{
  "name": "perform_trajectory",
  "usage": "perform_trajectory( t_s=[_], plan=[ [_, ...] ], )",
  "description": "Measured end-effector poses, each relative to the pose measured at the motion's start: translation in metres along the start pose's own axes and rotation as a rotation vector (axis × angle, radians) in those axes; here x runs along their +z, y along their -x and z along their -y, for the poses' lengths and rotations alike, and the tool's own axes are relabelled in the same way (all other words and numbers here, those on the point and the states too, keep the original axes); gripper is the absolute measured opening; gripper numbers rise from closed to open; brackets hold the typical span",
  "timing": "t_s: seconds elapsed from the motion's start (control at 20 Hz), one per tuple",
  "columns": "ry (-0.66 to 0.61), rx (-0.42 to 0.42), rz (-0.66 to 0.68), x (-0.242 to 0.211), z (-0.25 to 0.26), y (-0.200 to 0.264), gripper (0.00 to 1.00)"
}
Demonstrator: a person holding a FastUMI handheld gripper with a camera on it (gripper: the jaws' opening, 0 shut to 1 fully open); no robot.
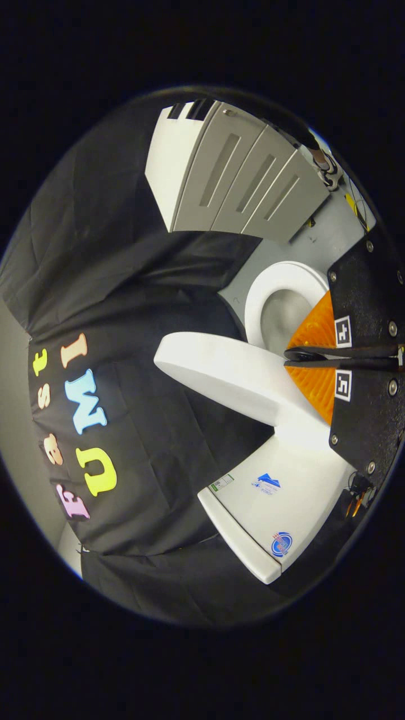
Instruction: Open the toilet lid.
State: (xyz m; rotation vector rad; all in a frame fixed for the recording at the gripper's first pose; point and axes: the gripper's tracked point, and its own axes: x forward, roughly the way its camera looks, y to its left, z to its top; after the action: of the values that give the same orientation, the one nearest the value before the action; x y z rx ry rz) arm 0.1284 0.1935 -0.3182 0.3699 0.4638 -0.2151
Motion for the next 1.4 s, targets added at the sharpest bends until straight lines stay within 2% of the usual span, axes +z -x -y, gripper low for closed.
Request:
perform_trajectory(
  t_s=[0.2, 0.4, 0.6, 1.4],
  plan=[
    [0.107, -0.001, 0.009, 0.005, -0.016, 0.005, 0.00],
    [0.159, 0.001, 0.025, 0.015, -0.037, 0.010, 0.00],
    [0.283, -0.011, 0.035, 0.019, -0.054, 0.015, 0.00],
    [0.412, 0.086, 0.091, 0.029, -0.136, 0.026, 0.00]
  ],
)
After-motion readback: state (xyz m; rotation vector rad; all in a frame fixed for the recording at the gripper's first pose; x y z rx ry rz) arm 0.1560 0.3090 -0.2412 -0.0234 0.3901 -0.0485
